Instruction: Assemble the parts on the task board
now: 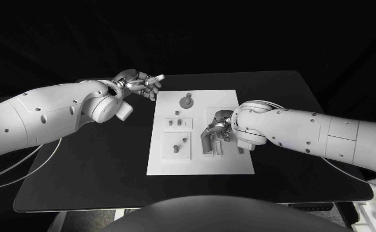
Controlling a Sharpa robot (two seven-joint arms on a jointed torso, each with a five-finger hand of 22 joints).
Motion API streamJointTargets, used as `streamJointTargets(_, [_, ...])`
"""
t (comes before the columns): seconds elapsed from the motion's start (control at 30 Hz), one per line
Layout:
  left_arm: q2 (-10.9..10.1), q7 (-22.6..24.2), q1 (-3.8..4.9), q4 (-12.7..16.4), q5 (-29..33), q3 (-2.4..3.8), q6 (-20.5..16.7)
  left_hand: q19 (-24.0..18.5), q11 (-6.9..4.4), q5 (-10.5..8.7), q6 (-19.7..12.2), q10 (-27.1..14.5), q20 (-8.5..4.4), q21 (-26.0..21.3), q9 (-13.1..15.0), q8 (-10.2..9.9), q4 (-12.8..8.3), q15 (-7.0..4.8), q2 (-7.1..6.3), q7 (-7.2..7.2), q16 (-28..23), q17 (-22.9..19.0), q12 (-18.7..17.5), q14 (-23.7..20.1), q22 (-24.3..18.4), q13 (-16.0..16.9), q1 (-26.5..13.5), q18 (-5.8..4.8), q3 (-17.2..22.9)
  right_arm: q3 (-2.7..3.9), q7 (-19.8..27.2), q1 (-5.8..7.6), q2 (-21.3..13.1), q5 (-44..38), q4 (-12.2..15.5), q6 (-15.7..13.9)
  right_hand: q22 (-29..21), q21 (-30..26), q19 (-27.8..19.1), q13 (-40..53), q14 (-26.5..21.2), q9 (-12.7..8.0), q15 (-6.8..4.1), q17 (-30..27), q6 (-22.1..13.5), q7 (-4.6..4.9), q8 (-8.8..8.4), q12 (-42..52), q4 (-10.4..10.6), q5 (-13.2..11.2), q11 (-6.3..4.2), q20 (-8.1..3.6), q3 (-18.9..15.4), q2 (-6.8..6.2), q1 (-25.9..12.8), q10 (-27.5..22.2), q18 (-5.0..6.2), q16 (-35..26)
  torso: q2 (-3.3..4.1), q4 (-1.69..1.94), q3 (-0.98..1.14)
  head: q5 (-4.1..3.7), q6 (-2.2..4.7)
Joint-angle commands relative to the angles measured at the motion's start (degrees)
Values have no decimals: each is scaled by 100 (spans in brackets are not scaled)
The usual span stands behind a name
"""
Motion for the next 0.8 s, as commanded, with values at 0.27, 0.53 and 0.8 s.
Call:
streamJointTargets(0.27, [1, 3, 7, 13, -17, 4, 88, 33, -29, 12, -47, 7, -2, -38, -11, 35, -11, -18, -4, 5, 22, -6, -25, -16, -4, -7, -61, 116, 34, -25, -31, -43, -44, 93, 35, 155, 90, 49, -60, 5, -27, 16, 3, 7, 15, 10, 18, 36, -151, 715, -6, 37, -70, 372, -60, -37, 86, 38, 1, 2, 1, 7, 0])
streamJointTargets(0.53, [-1, -10, 7, 17, -29, 4, 98, 33, -29, 12, -48, 7, -2, -40, -12, 35, -12, -18, -8, 5, 22, -7, -26, -16, -4, -7, -64, 116, 34, -26, -88, -43, -71, 71, 39, 423, 87, 53, -65, -1, -31, 16, 7, 2, 4, 14, 12, 31, -211, 814, -1, 45, -99, 287, -91, -40, 86, 34, 1, -4, 2, 7, 0])
streamJointTargets(0.8, [-8, -16, 7, 22, -33, 4, 95, 31, -29, 12, -51, 5, -3, -42, -13, 34, -13, -18, -11, 6, 21, -8, -27, -18, -4, -8, -65, 117, 37, -26, -136, -43, -138, -57, 11, 306, 84, 52, -68, -3, -37, 15, 7, 0, -3, 17, 8, 27, -228, 834, 1, 45, -88, 279, -81, -47, 86, 31, 0, -2, 2, -8, 0])
